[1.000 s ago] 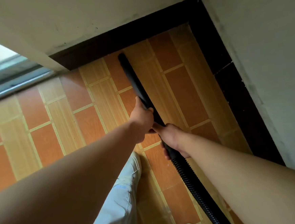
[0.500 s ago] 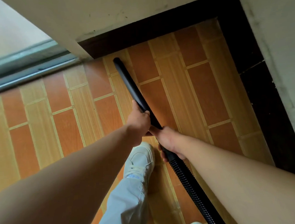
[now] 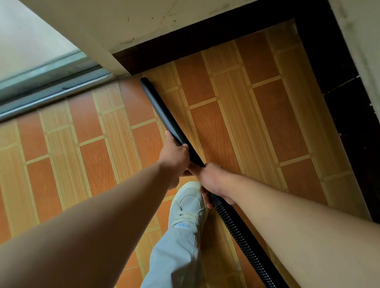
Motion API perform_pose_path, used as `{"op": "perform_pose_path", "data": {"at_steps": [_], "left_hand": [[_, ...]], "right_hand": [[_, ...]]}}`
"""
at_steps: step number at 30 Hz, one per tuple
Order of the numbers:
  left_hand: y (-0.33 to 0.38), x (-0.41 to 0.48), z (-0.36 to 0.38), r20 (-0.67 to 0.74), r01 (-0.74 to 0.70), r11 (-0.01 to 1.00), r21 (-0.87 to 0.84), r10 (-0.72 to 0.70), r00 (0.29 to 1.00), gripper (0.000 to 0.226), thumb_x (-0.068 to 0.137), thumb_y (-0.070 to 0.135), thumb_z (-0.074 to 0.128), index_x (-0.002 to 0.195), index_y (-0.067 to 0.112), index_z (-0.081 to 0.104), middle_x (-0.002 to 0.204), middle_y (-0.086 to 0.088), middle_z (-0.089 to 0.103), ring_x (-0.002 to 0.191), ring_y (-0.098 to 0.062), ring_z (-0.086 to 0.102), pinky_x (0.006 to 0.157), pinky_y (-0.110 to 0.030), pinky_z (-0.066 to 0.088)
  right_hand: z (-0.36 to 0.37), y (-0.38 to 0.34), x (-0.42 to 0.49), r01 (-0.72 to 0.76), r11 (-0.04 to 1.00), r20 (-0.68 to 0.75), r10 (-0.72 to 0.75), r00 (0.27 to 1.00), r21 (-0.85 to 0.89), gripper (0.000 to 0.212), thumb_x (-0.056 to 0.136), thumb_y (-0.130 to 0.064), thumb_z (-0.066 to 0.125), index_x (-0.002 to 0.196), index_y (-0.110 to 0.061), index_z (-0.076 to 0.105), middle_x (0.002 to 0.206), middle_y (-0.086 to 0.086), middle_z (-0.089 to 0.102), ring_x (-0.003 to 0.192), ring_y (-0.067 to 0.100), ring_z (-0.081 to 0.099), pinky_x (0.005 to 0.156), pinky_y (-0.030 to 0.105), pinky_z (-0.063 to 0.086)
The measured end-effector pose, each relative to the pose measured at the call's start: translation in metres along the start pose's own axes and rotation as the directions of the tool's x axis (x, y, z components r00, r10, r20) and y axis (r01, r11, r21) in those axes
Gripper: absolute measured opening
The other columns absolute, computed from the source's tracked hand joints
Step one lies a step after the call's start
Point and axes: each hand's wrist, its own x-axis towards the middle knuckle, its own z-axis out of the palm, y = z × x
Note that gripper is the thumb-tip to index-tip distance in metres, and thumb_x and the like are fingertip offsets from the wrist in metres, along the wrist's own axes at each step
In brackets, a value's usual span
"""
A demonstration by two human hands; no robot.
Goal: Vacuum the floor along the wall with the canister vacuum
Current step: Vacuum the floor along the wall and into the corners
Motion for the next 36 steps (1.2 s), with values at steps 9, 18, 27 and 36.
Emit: {"op": "perform_pose_path", "data": {"at_steps": [9,18,27,36], "left_hand": [[0.01,-0.003,0.012,0.017,-0.018,1.0,0.019,0.018,1.0,0.027,0.107,0.012,0.04,0.122,0.033,0.035,0.114,-0.014,0.062,0.091,-0.028,0.07,0.064,-0.046,0.062],[0.027,-0.007,0.06,0.084,-0.056,0.994,0.094,0.048,0.995,0.04,0.107,0.011,0.039,0.132,0.041,0.034,0.113,-0.009,0.062,0.091,-0.026,0.069,0.07,-0.051,0.062],[0.05,-0.017,0.121,0.157,-0.118,0.967,0.225,0.084,0.984,0.055,0.106,0.011,0.043,0.151,0.036,0.025,0.112,-0.008,0.058,0.086,-0.024,0.064,0.07,-0.047,0.063],[0.076,-0.025,0.171,0.249,-0.247,0.863,0.44,0.147,0.957,0.062,0.103,0.016,0.046,0.155,0.038,0.02,0.133,-0.016,0.059,0.105,-0.036,0.068,0.084,-0.053,0.061]], "right_hand": [[-0.014,0.003,0.003,0.043,0.999,-0.031,-0.044,0.999,-0.019,0.072,0.089,-0.08,0.048,0.123,-0.019,0.067,0.057,0.005,0.046,0.045,0.022,0.049,0.054,0.036,0.05],[-0.046,0.022,-0.014,0.074,0.987,-0.113,-0.059,0.992,0.139,0.067,0.093,-0.074,0.047,0.118,-0.016,0.07,0.064,0.003,0.045,0.04,0.017,0.043,0.052,0.033,0.048],[-0.099,0.043,-0.035,0.085,0.955,-0.17,-0.038,0.985,0.283,0.06,0.096,-0.07,0.049,0.117,-0.016,0.067,0.072,0.005,0.05,0.047,0.017,0.048,0.055,0.033,0.048],[-0.136,0.057,-0.043,0.144,0.883,-0.207,-0.054,0.977,0.446,0.057,0.097,-0.065,0.053,0.116,-0.013,0.067,0.065,0.004,0.049,0.041,0.016,0.046,0.05,0.028,0.044]]}}
